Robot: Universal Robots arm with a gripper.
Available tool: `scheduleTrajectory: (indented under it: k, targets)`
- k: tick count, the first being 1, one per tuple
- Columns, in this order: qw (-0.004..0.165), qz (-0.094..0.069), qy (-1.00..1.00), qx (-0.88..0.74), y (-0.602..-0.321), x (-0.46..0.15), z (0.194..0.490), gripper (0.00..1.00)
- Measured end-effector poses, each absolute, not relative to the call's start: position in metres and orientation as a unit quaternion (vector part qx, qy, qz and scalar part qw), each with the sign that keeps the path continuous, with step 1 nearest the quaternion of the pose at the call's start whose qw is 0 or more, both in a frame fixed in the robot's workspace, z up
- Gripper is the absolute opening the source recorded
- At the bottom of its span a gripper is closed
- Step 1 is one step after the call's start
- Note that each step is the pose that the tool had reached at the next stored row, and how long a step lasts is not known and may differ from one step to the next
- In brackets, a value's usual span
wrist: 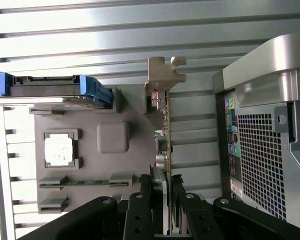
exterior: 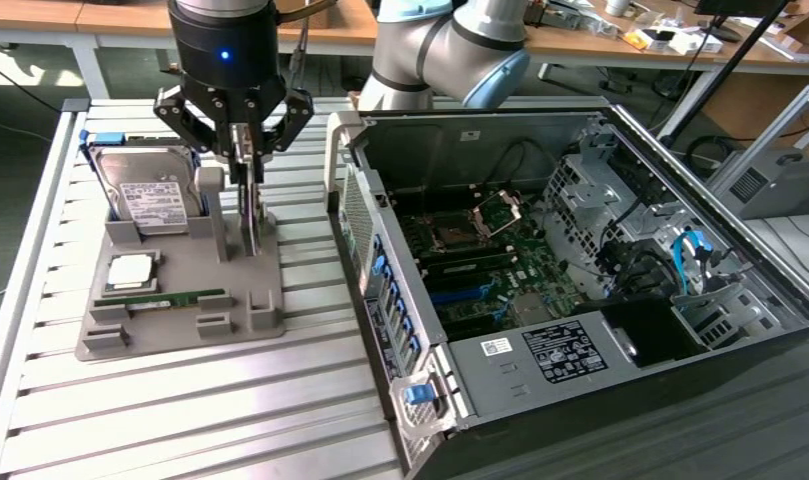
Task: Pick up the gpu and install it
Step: 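Pick up the gpu and move the gpu toward the slot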
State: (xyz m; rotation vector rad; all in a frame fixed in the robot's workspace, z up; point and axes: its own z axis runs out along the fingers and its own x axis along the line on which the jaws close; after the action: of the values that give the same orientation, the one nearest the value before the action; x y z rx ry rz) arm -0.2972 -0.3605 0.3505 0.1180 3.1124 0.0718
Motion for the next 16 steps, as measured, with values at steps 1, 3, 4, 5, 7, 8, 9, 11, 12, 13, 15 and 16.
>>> scheduleTrajectory:
  k: [1, 3, 4, 5, 7, 8, 9, 11, 12, 13, 15, 16]
  targets:
    - [0.013, 0.023, 0.999, 0.038, -0.36, -0.297, 0.352, 0.27]
    - [0.013, 0.023, 0.999, 0.038, -0.36, -0.297, 0.353, 0.27]
    - [0.013, 0.023, 0.999, 0.038, -0.36, -0.297, 0.354, 0.27]
    - [0.013, 0.023, 0.999, 0.038, -0.36, -0.297, 0.354, 0.27]
    - [0.013, 0.023, 0.999, 0.038, -0.36, -0.297, 0.356, 0.27]
    - [0.013, 0.023, 0.999, 0.038, -0.36, -0.297, 0.357, 0.27]
    - [0.013, 0.023, 0.999, 0.038, -0.36, -0.297, 0.357, 0.27]
    - [0.013, 0.023, 0.999, 0.038, -0.36, -0.297, 0.359, 0.27]
    - [0.013, 0.023, 0.999, 0.038, -0.36, -0.297, 0.359, 0.27]
    - [0.013, 0.023, 0.999, 0.038, -0.36, -0.297, 0.36, 0.27]
    - [0.013, 0.023, 0.999, 0.038, -0.36, -0.297, 0.361, 0.27]
    - [0.013, 0.023, 0.999, 0.038, -0.36, -0.297, 0.362, 0.27]
